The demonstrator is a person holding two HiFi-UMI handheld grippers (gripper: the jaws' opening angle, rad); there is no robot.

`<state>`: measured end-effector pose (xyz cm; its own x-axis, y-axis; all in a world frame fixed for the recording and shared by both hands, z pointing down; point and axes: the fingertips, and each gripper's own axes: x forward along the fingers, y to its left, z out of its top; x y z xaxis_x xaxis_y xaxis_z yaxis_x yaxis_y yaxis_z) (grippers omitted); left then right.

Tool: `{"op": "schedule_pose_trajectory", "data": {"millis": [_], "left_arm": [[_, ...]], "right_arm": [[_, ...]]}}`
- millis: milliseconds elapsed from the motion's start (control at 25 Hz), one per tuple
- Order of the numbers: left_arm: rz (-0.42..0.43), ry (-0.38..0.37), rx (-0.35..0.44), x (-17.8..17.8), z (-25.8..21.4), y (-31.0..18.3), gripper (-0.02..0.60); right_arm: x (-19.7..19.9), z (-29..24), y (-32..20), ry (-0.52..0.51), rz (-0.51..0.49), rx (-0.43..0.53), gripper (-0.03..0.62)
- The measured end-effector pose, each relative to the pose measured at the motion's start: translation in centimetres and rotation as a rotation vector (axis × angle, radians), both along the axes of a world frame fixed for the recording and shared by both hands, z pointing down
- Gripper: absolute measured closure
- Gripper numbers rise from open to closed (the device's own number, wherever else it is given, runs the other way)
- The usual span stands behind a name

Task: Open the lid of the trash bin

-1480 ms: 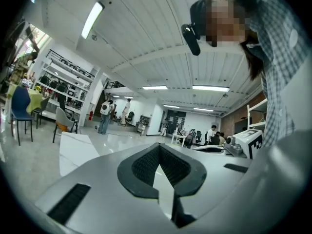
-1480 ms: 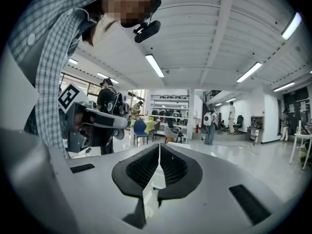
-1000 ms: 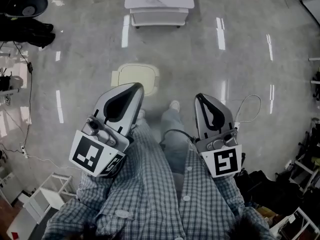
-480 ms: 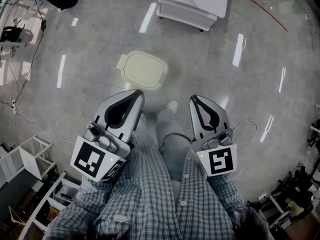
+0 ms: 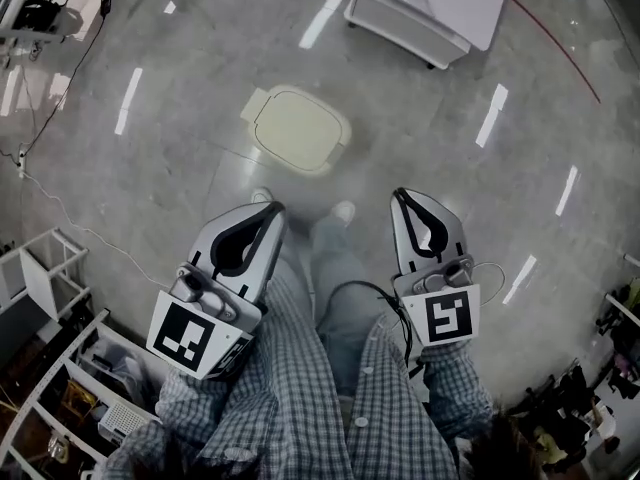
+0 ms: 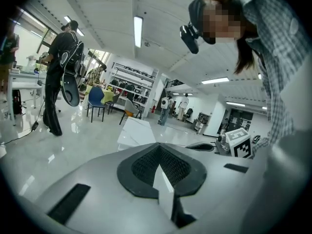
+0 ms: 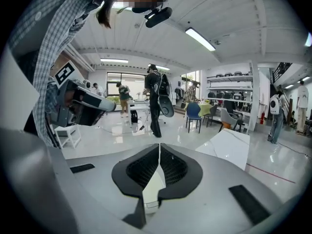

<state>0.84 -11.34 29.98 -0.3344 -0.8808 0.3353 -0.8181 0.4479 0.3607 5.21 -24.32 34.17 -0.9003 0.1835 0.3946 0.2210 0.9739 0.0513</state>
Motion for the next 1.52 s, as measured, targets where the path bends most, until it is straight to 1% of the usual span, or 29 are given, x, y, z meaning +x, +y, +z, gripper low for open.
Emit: {"op": "schedule_pose_trajectory", "data": {"millis": [120,280,440,560,680,760,840,960,1200,1360,1520], "left_arm": [[-0.011,0.021,0.01,0.0,1.6,-0.1,0.577],[0.008,0.058,-0.04,0.1,4.7,0.2,0.577],[0.036,0.074,-0.061,-0.4,7.5,0.0,0.577],[0.035,0.11,-0.068,-0.5,9.8,0.3,0.577],[0.045,0.132,-0.085,-0.4,12.1,0.6,0.577],[0.065,0.138,-0.102,-0.4,13.4,0.6,0.577],[0.101,0.13,-0.115,-0.4,14.6,0.4,0.577],[0.141,0.113,-0.13,-0.4,16.2,0.1,0.577],[0.149,0.144,-0.123,-0.4,19.3,0.2,0.577],[0.142,0.173,-0.129,-0.5,21.3,0.6,0.577],[0.146,0.188,-0.157,-0.3,22.8,1.6,0.577]], "right_arm": [[-0.7,2.4,0.3,0.023,-0.03,0.006,0.571],[-1.2,5.5,0.6,0.057,-0.052,-0.001,0.571],[-2.0,8.6,1.4,0.07,-0.091,-0.011,0.571],[-2.2,11.2,1.9,0.091,-0.124,-0.01,0.571],[-2.7,13.9,2.1,0.112,-0.116,-0.036,0.571],[-2.9,15.9,2.2,0.147,-0.115,-0.035,0.571],[-3.1,17.9,2.2,0.192,-0.111,-0.037,0.571],[-4.2,20.1,2.5,0.192,-0.112,-0.048,0.571],[-5.4,24.8,3.3,0.215,-0.119,-0.061,0.571],[-5.6,27.5,3.7,0.245,-0.131,-0.051,0.571],[-5.7,30.3,3.7,0.272,-0.121,-0.037,0.571]]}}
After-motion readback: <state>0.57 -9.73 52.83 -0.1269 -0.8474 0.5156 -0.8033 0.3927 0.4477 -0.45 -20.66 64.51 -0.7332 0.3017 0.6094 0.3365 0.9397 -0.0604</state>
